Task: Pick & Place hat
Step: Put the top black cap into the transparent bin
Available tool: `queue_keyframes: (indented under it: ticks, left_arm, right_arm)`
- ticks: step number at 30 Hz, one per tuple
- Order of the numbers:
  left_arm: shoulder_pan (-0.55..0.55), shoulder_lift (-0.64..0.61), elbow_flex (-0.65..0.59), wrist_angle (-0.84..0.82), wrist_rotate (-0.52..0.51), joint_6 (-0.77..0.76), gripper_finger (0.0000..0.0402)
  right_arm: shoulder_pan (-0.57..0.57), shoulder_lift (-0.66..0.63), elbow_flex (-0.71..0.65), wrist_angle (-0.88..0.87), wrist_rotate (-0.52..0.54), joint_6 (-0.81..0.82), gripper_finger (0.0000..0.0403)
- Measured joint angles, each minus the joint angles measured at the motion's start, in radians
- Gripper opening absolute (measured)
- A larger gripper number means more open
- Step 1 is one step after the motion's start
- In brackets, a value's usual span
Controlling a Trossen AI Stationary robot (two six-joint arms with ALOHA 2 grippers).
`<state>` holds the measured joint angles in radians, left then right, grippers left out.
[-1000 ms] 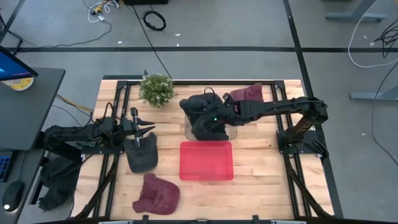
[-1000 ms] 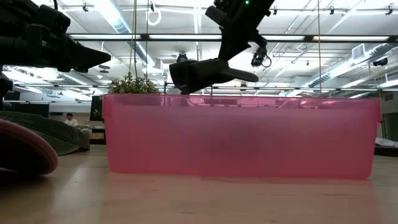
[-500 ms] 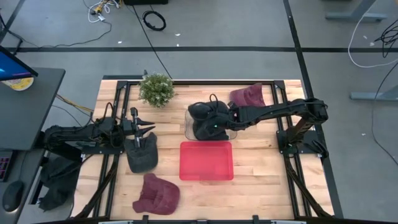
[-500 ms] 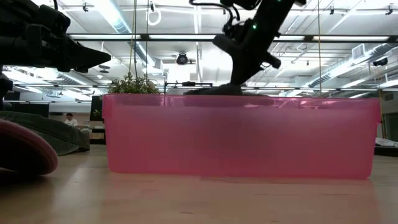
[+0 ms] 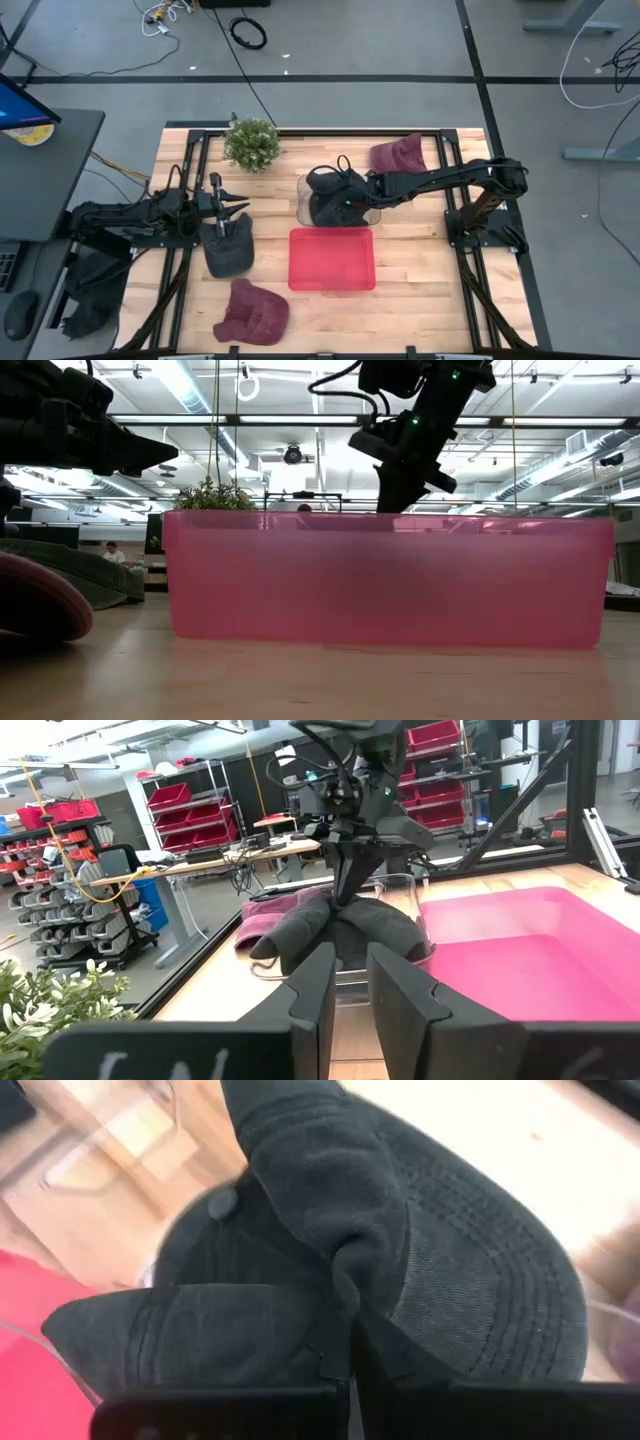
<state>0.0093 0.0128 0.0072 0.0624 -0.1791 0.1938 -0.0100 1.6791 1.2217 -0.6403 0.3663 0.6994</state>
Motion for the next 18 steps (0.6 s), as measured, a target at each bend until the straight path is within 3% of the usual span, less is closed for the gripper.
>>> queue_keyframes:
  ticks: [18]
  left_arm:
    - [0.000, 0.000, 0.000, 0.000, 0.000, 0.000, 0.0067]
  right_arm:
    - [-0.086, 0.139, 0.004, -0.007, -0.133, -0.028, 0.0001]
